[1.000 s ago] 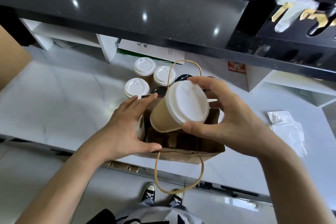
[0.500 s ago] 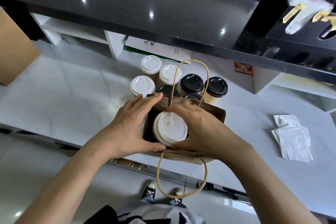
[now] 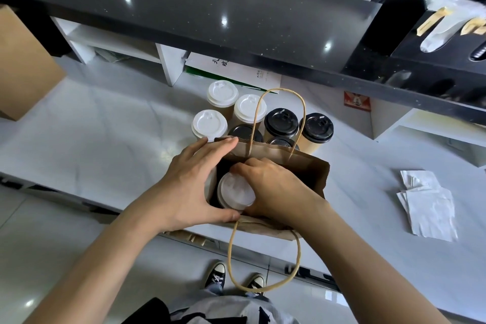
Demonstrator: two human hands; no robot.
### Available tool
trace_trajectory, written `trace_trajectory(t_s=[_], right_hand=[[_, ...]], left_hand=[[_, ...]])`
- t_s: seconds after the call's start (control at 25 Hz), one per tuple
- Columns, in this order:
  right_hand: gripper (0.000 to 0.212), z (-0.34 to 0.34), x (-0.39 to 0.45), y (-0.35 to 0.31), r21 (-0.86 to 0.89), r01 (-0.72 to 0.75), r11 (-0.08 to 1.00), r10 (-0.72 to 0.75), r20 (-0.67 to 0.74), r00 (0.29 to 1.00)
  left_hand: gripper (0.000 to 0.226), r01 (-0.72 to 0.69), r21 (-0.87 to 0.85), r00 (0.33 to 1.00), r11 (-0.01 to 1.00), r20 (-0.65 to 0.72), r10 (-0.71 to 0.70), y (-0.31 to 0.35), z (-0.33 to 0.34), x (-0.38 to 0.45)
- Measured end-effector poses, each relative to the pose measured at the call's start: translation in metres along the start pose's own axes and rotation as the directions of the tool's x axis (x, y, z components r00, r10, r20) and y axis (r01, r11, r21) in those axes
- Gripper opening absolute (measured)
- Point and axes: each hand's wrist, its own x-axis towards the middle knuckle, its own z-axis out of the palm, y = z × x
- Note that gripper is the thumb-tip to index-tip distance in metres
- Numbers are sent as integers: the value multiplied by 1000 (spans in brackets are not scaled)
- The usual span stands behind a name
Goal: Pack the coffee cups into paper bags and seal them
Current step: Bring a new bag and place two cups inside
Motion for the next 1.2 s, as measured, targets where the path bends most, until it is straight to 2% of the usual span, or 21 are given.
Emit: trace_trajectory(t_s=[0.16, 0.28, 0.56, 0.92, 1.04, 1.2], right_hand=[[64, -3, 12, -7, -80, 24, 997, -19, 58, 998], [70, -4, 17, -4, -85, 21, 996, -13, 104, 995], [62, 12, 20, -11, -30, 53, 998, -49, 97, 994], [85, 11, 6, 2, 70, 10, 998, -18, 125, 992], [80, -6, -7, 2, 166, -17, 986, 5, 69, 998], [57, -38, -25, 4, 293, -45, 955, 57, -32, 998]], left_hand=[[124, 2, 4, 1000, 1000, 7, -2, 0, 1, 2], [124, 4, 2, 1000, 1000, 11, -4, 1, 1, 3], [122, -2, -11, 1000, 1000, 10, 2, 0, 2, 2], [122, 36, -9, 999, 999, 3, -36, 2, 1, 1], [120, 35, -13, 999, 999, 6, -35, 1, 1, 1], [115, 23, -36, 1000, 999, 6, -23, -1, 3, 1]])
